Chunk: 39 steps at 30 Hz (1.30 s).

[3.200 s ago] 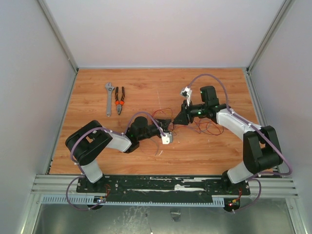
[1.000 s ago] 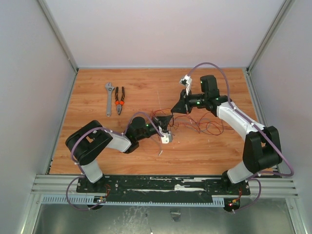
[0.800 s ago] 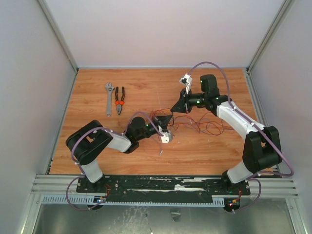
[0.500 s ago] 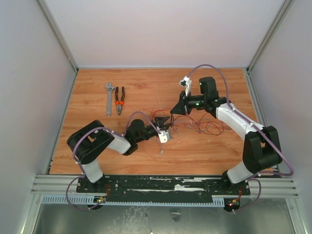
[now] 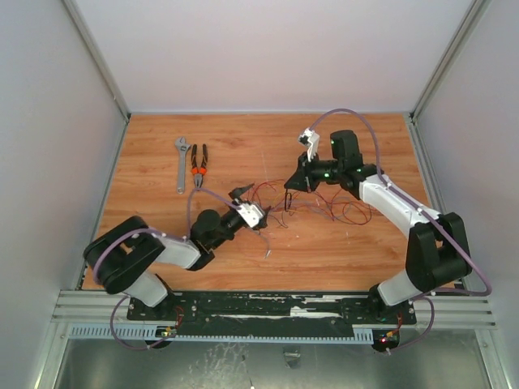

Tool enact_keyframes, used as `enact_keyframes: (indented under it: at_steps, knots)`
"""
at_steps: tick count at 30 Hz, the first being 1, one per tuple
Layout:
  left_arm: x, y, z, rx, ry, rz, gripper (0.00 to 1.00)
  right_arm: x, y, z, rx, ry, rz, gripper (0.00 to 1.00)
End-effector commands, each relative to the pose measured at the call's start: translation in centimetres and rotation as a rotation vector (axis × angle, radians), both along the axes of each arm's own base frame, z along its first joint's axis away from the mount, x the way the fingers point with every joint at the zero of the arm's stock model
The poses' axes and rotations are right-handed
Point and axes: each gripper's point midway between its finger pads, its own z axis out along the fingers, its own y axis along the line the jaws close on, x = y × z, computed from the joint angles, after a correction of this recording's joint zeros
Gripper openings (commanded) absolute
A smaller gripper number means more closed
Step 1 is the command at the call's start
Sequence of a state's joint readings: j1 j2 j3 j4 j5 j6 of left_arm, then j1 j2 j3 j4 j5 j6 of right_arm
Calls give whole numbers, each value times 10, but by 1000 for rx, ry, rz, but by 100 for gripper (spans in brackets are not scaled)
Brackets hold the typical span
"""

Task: Zip-tie the wires
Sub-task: Tie the cable at the center of the board.

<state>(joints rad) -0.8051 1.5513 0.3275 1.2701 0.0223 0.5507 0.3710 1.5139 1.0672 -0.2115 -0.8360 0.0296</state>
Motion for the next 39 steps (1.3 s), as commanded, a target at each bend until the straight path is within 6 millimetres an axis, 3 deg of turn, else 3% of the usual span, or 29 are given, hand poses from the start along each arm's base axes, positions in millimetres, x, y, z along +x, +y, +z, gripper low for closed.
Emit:
enact_keyframes:
  at_steps: [1,4,7,12,16,21,39]
  knots:
    - [5,26,61,-363,75,148,86,1,1,10,-23,-57,-66,0]
    - [3,18,78,-476,227,136,86,2,2,13,-27,-70,-118,0]
    - [4,5,83,-520,410,140,85,6,3,16,-30,-68,-200,0]
    - [-17,-13,71,-531,525,61,82,10,7,26,14,-36,-335,0]
    - [-26,-21,51,-509,597,24,73,12,5,31,24,-17,-402,0]
    - [-24,-27,40,-507,618,16,65,11,6,31,29,20,-426,0]
    - [6,-60,48,-580,597,0,48,9,8,28,39,71,-446,0]
